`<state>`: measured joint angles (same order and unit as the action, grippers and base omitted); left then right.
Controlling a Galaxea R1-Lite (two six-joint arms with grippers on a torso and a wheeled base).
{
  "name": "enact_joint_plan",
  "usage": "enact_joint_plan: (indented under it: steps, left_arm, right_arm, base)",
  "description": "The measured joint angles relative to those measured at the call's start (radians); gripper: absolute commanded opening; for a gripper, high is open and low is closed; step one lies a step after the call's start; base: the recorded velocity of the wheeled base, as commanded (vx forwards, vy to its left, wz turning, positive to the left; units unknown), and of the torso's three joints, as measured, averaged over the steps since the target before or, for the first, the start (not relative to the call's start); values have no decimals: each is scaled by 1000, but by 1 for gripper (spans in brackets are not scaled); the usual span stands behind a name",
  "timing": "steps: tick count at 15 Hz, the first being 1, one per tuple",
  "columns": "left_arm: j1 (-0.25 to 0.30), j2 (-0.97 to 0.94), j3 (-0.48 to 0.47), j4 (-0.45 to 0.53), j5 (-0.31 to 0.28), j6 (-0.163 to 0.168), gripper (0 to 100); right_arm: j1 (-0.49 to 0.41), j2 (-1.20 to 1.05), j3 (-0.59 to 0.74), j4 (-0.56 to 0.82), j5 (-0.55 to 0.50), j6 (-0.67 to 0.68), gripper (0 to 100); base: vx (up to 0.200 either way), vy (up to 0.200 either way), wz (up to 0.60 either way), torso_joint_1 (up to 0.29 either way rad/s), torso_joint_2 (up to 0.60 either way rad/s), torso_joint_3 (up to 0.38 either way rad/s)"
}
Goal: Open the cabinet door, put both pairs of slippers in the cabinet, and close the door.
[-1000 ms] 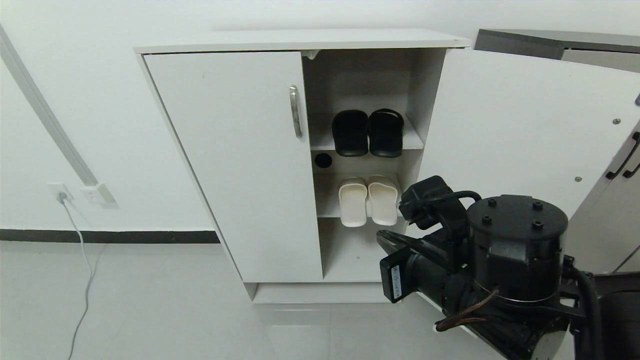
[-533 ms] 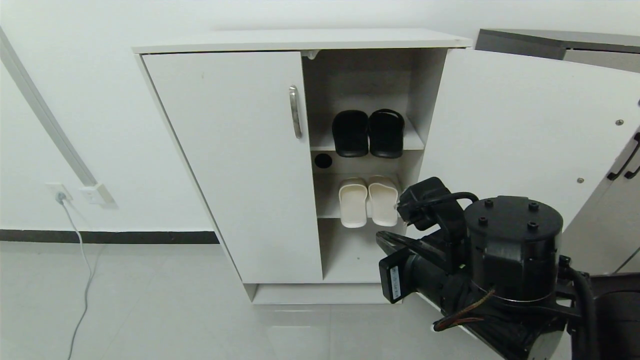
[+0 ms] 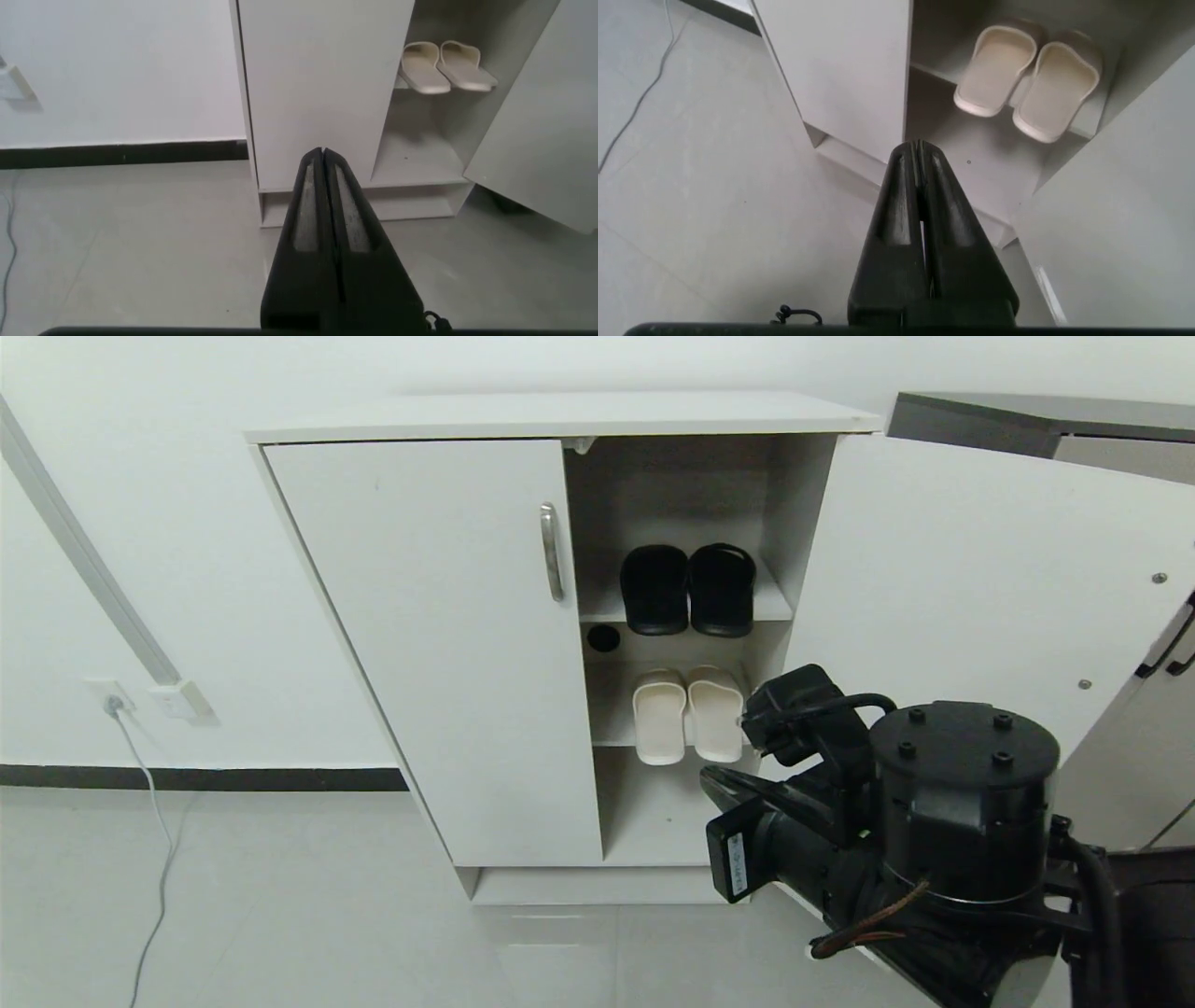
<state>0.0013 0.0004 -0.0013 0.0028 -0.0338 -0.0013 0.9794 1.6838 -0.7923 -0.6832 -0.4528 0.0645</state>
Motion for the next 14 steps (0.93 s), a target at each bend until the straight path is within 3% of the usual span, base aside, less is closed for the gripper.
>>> enact_joint_plan:
  steps: [5, 14]
  left_arm:
    - [0, 0, -1, -2, 0, 0, 0]
    - [0, 0, 0, -1, 0, 0, 0]
  right_arm:
    - [-2, 2, 1, 1, -3, 0, 0]
    - [-1, 1, 1, 1, -3, -1, 0]
  base:
    - [0, 0, 0, 49, -495, -369]
    - [0, 0, 0, 138, -470, -330]
